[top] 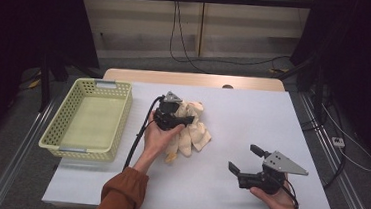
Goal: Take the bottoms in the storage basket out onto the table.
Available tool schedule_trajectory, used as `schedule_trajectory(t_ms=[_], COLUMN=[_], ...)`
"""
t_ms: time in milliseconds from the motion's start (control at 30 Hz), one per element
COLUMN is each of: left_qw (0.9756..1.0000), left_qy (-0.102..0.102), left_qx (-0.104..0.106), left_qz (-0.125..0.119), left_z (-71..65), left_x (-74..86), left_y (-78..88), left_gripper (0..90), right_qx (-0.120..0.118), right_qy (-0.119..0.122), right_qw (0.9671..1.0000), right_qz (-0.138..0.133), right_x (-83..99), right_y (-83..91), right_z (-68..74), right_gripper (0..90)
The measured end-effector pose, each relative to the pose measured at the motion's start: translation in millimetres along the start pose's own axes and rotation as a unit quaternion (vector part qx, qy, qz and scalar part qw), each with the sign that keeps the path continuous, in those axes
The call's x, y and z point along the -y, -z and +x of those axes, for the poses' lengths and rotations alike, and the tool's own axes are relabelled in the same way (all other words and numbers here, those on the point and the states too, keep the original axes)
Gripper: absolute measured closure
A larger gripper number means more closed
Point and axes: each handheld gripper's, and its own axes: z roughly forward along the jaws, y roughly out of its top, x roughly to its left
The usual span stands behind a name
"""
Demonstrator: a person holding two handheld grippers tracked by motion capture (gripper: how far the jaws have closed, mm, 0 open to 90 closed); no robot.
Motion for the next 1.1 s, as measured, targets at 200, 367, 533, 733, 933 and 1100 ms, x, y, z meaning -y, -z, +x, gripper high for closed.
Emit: schedule_trajectory(t_ms=[200, 367, 533, 733, 933, 1100], left_qw=[0.9999, 0.9999, 0.9998, 0.9996, 0.9992, 0.9988], left_qy=[0.008, 0.001, -0.005, -0.015, 0.000, 0.029], left_qx=[0.004, -0.001, -0.013, -0.024, -0.040, -0.038], left_qz=[0.007, 0.013, 0.014, 0.005, -0.003, -0.011], left_z=[4.2, 7.0, 11.0, 18.0, 24.8, 28.1], left_x=[4.4, 6.9, 9.3, 12.1, 13.5, 14.5], left_y=[-9.7, -15.8, -20.8, -25.9, -28.0, -30.4], left_gripper=[52.5, 52.6, 54.2, 55.2, 55.2, 55.2], right_qx=[0.000, 0.000, 0.000, -0.001, -0.001, -0.002], right_qy=[0.000, 0.000, 0.000, 0.000, 0.000, 0.000], right_qw=[1.0000, 1.0000, 1.0000, 1.0000, 1.0000, 1.0000], right_qz=[0.001, 0.000, 0.000, 0.001, 0.000, 0.000], right_x=[0.0, 0.0, 0.0, 0.0, 0.1, 0.1], right_y=[0.0, 0.1, 0.4, 0.6, 1.0, 1.0], right_z=[0.0, 0.1, 0.0, 0.1, 0.0, -0.1], right_gripper=[4.3, 4.3, 4.3, 4.3, 4.3, 4.3])
